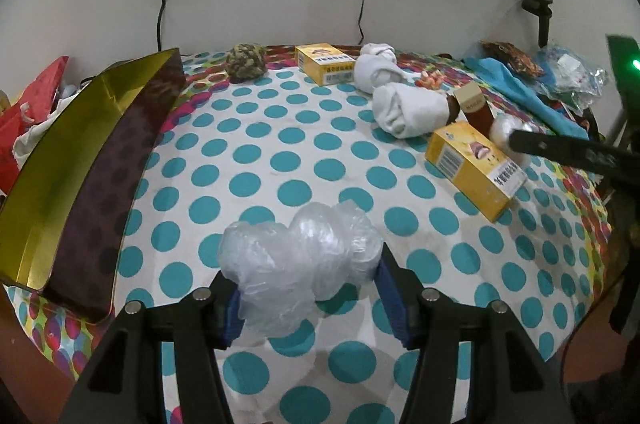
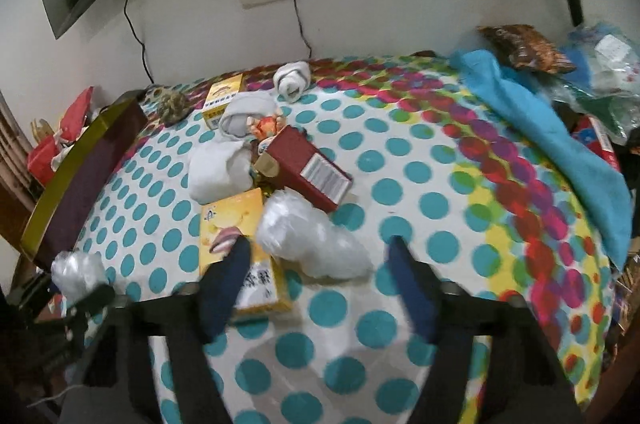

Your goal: Organize objects

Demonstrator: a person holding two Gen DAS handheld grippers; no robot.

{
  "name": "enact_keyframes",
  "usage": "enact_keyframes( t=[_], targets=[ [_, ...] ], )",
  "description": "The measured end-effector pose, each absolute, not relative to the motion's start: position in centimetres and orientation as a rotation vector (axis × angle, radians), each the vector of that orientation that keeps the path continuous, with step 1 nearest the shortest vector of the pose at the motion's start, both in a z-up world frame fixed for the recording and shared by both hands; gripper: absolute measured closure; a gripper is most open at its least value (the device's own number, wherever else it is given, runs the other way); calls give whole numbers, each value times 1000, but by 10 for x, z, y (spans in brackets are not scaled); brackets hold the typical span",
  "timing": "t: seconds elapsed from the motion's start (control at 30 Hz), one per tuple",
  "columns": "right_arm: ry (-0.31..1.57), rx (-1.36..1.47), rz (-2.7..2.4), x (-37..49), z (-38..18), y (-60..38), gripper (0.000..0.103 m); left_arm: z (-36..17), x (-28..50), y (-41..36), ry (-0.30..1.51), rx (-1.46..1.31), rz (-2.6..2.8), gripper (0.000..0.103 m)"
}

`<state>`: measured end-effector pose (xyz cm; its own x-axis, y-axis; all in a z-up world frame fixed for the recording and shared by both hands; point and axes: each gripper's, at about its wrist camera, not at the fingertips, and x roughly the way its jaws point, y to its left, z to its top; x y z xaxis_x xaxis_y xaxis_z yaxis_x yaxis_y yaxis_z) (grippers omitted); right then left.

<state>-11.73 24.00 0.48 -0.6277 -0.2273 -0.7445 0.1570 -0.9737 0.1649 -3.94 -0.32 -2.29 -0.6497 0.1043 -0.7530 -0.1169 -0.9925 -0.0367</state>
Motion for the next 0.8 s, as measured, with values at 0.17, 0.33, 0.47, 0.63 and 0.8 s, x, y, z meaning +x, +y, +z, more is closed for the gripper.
enact_keyframes(
  t=[0.17, 0.33, 0.47, 0.63, 0.8],
  targets=[
    [-75, 1213, -2648, -126, -4, 226, 58, -27, -35, -4, 13, -1271, 2743, 45],
    [-115, 1193, -2651, -129, -3, 229, 86, -26, -34, -5, 16, -1263, 2752, 45],
    [-103, 1183, -2671, -125, -1, 231, 86, -25, -33, -4, 10, -1263, 2746, 45],
    [-69, 1160, -2671, -117, 5, 234, 92, -25, -31, -4, 11, -1259, 2749, 45],
    [-135, 1147, -2684, -103, 11, 243, 95, -23, -33, -11, -16, -1262, 2773, 45]
  ],
)
